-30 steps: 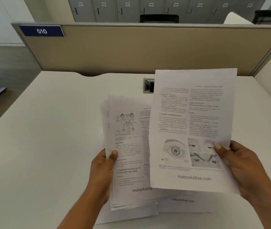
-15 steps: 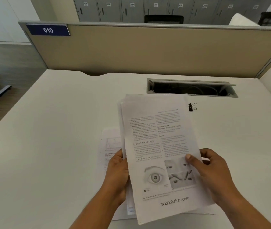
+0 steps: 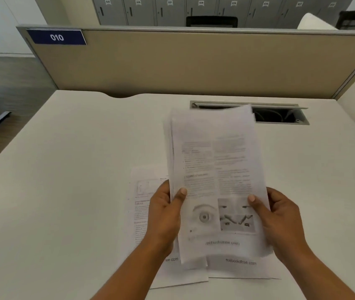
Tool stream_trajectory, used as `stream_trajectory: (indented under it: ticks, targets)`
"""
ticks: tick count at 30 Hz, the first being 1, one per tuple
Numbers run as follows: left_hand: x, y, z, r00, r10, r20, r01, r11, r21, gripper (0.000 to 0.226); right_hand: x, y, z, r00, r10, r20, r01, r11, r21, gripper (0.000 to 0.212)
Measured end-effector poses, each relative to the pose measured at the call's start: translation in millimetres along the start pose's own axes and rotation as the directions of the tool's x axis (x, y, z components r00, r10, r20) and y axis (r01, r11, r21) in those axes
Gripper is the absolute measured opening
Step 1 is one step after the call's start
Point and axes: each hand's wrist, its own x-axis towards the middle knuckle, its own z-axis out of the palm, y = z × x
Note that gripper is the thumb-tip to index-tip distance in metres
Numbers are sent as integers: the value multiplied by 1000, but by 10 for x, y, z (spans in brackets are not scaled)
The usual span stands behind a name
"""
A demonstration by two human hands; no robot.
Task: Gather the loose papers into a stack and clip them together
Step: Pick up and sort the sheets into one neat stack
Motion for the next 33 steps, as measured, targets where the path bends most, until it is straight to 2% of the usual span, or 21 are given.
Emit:
stream_trajectory:
  ticks: [4, 6, 8, 9, 14, 16, 19, 20, 22, 23, 25, 28, 31, 33]
  targets:
    - [83, 121, 81, 985, 165, 55, -168, 983, 68, 23, 65, -144, -19, 986, -166, -11, 166, 986, 24, 23]
    - [109, 163, 112, 969, 234, 81, -243, 963, 118, 22, 110, -207, -12, 970, -244, 19, 244, 970, -19, 36]
    - [129, 155, 125, 956, 275, 103, -289, 942, 168, 25, 135, -215, -15, 960, -273, 54, 275, 961, -38, 54]
    - [125, 150, 125, 949, 292, 123, -311, 931, 192, 27, 138, -211, -13, 960, -273, 67, 276, 960, -41, 56]
    - [112, 167, 105, 885, 433, 172, -465, 841, 277, 46, 135, -174, -42, 954, -281, 101, 286, 958, -38, 41]
    - [120, 208, 114, 868, 466, 173, -496, 822, 279, 47, 142, -197, -42, 950, -293, 111, 298, 954, -35, 46]
    - [122, 310, 151, 876, 445, 189, -481, 839, 254, 55, 138, -330, -40, 932, -347, 106, 344, 938, 42, 50]
    - [130, 321, 154, 879, 438, 189, -474, 845, 246, 51, 130, -395, -44, 918, -381, 110, 374, 924, 83, 50]
    - [148, 322, 163, 887, 421, 188, -457, 859, 230, 27, 133, -477, -54, 899, -420, 121, 406, 906, 123, 51]
    - [164, 302, 169, 895, 402, 194, -441, 866, 237, 20, 149, -457, -57, 904, -406, 137, 390, 912, 130, 50]
    - [189, 205, 191, 924, 330, 195, -374, 885, 276, 22, 175, -312, -31, 930, -318, 186, 299, 946, 125, 42]
    - [193, 79, 189, 973, 201, 117, -229, 918, 325, 22, 158, -21, 27, 960, -165, 226, 173, 985, -17, 34]
    - [223, 62, 120, 981, 188, 51, -194, 945, 265, 24, 134, 111, 4, 968, -136, 210, 153, 986, -67, 29]
    - [230, 146, 90, 980, 190, 61, -198, 965, 170, 25, 127, 113, -45, 971, -127, 202, 145, 987, -73, 25]
